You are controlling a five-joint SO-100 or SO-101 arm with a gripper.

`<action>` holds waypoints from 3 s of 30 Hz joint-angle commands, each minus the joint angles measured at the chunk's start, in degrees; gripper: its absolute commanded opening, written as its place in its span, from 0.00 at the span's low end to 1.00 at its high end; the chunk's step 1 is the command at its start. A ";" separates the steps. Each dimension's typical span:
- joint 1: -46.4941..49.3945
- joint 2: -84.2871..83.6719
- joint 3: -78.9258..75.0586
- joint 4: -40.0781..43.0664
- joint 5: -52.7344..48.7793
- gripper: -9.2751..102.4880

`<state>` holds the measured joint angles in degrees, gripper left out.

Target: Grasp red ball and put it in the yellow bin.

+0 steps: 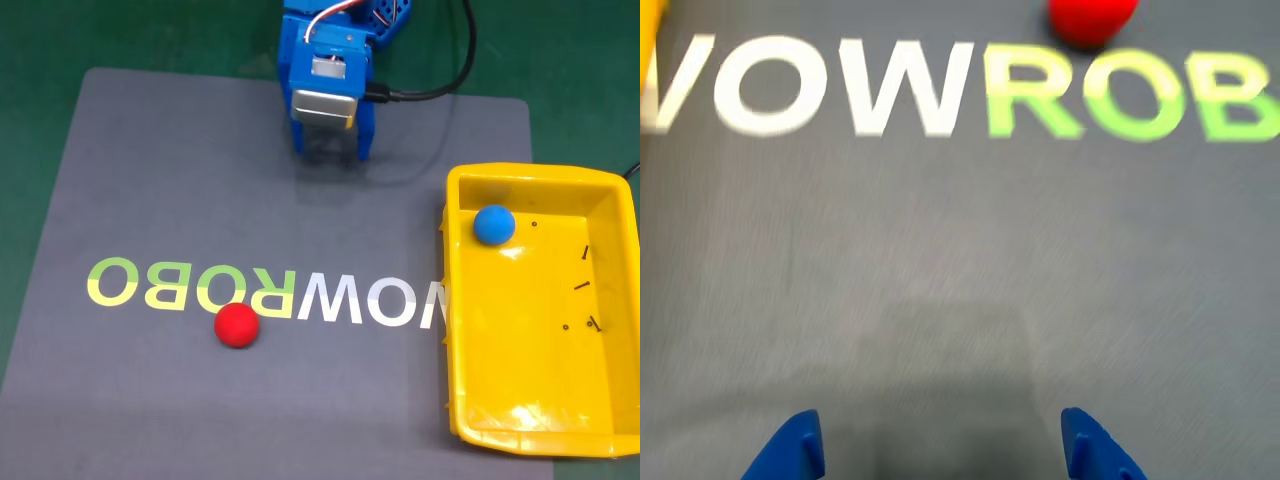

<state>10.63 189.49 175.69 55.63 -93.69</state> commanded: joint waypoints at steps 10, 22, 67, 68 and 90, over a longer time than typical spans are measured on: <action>4.04 -21.09 -6.50 -22.85 -0.35 0.34; 6.50 -53.79 -25.58 -34.89 1.05 0.34; 5.62 -121.11 -83.32 -39.99 -0.70 0.33; 5.54 -121.64 -83.85 -39.99 -0.44 0.32; 0.62 -111.36 -84.81 -36.83 3.96 0.08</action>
<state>13.10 69.87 93.96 18.19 -91.14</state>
